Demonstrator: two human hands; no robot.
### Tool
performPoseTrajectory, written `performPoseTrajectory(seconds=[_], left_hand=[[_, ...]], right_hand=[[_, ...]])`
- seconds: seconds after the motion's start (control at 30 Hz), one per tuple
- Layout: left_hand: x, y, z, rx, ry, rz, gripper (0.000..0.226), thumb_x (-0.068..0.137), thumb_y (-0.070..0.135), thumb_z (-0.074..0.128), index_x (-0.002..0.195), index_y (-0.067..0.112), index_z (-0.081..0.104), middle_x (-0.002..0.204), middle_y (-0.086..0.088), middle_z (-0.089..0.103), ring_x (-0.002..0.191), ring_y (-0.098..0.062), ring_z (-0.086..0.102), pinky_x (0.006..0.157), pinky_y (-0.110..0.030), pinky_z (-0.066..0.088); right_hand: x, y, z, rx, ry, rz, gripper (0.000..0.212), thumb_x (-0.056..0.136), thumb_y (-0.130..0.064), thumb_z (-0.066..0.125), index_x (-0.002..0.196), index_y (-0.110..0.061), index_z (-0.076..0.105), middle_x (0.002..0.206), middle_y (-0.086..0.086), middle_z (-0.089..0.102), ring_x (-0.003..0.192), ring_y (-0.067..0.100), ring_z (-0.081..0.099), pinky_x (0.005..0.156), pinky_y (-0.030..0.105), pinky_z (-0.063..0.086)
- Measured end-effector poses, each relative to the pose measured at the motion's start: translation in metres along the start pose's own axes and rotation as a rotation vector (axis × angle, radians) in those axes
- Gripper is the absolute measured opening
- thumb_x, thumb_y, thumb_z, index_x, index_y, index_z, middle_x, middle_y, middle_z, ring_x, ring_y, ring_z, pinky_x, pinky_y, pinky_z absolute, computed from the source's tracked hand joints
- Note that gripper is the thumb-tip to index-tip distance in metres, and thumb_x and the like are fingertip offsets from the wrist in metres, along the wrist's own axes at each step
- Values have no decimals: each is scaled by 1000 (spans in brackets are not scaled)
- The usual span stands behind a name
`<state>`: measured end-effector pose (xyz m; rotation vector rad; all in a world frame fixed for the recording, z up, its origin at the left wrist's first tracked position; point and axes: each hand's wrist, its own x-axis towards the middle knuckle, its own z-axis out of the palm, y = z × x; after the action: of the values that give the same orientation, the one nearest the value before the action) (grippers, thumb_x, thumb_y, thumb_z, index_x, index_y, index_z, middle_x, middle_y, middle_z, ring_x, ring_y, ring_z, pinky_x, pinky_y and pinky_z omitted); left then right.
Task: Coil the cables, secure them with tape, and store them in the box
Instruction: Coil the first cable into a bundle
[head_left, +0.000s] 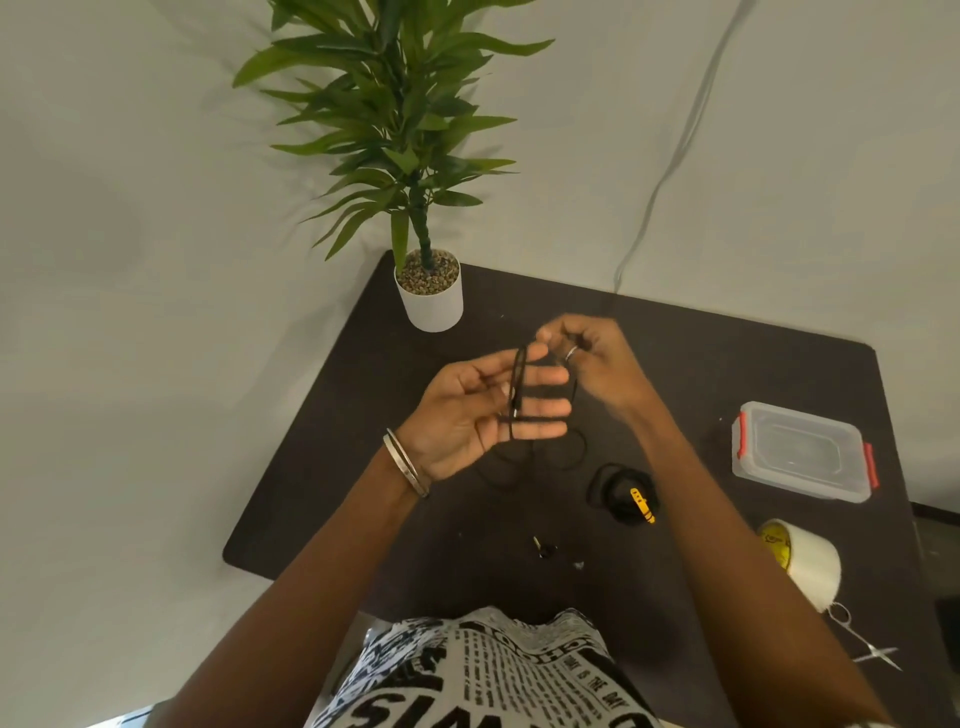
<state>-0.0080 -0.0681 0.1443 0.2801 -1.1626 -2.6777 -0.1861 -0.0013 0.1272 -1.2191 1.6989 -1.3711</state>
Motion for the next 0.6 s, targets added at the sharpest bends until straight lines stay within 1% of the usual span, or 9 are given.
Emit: performPoseTrajectory(seconds=[0.03, 0.1, 0.17, 0.27, 0.37, 0.43, 0.47, 0.53, 0.6], left_hand=[[0, 2, -1, -25, 26, 20, 41, 90, -4, 38, 130, -2, 43, 114, -17, 66, 96, -33, 68, 90, -55, 50], [2, 8, -5, -43, 122, 55, 37, 92, -7, 35, 128, -3, 45, 115, -19, 65, 97, -33, 68, 91, -54, 50], [6, 13, -10, 5, 274, 93, 36, 94, -9, 31, 127, -3, 44, 116, -19, 64, 101, -34, 66, 92, -52, 50], [13, 17, -26, 256, 497, 161, 38, 96, -9, 27, 129, 3, 41, 118, -13, 64, 105, -28, 66, 94, -45, 50], [13, 9, -43, 696, 596, 146, 45, 97, -6, 27, 139, 9, 33, 115, -8, 64, 99, -22, 68, 91, -35, 50], [8, 0, -51, 945, 506, 100, 50, 96, -6, 29, 143, 11, 29, 113, -11, 65, 94, -22, 69, 92, -30, 51], [4, -5, -53, 1013, 418, 69, 49, 96, -5, 30, 142, 14, 32, 111, -10, 66, 94, -22, 69, 94, -34, 51], [-5, -10, -46, 960, 229, -19, 43, 98, -2, 30, 132, 22, 42, 104, -4, 68, 93, -28, 70, 92, -49, 51], [-13, -13, -34, 839, 91, -108, 46, 97, -4, 28, 129, 26, 41, 101, -4, 67, 89, -34, 69, 87, -46, 53]], right_hand=[[-6, 8, 8, -4, -31, 24, 19, 91, 1, 52, 86, -8, 68, 82, 29, 64, 71, 21, 57, 64, 29, 46], [-20, 20, 26, -24, -105, 70, 28, 91, 6, 46, 84, -11, 68, 71, 12, 66, 67, 10, 60, 61, 29, 49], [-39, 26, 45, -32, -219, 114, 27, 96, -2, 46, 87, -18, 66, 61, -4, 57, 56, 4, 54, 54, 25, 45], [-61, 21, 64, -60, -434, 156, 18, 99, -11, 46, 109, -13, 60, 65, 0, 53, 60, 13, 52, 53, 24, 46], [-66, 5, 56, -121, -492, 157, 18, 96, -11, 51, 111, -12, 60, 72, 8, 58, 64, 16, 56, 55, 23, 48], [-61, -8, 39, -206, -432, 114, 13, 94, -14, 56, 103, -12, 65, 74, 5, 63, 64, 7, 58, 56, 21, 49], [-56, -14, 28, -247, -383, 84, 11, 93, -14, 58, 98, -13, 67, 72, 2, 64, 62, 2, 58, 57, 21, 49], [-43, -24, 4, -286, -273, 48, 9, 92, -14, 61, 92, -16, 69, 71, -2, 65, 60, 0, 58, 58, 19, 47], [-28, -29, -15, -252, -206, 37, 11, 90, -10, 63, 90, -18, 70, 74, 0, 67, 62, 1, 58, 61, 16, 46]])
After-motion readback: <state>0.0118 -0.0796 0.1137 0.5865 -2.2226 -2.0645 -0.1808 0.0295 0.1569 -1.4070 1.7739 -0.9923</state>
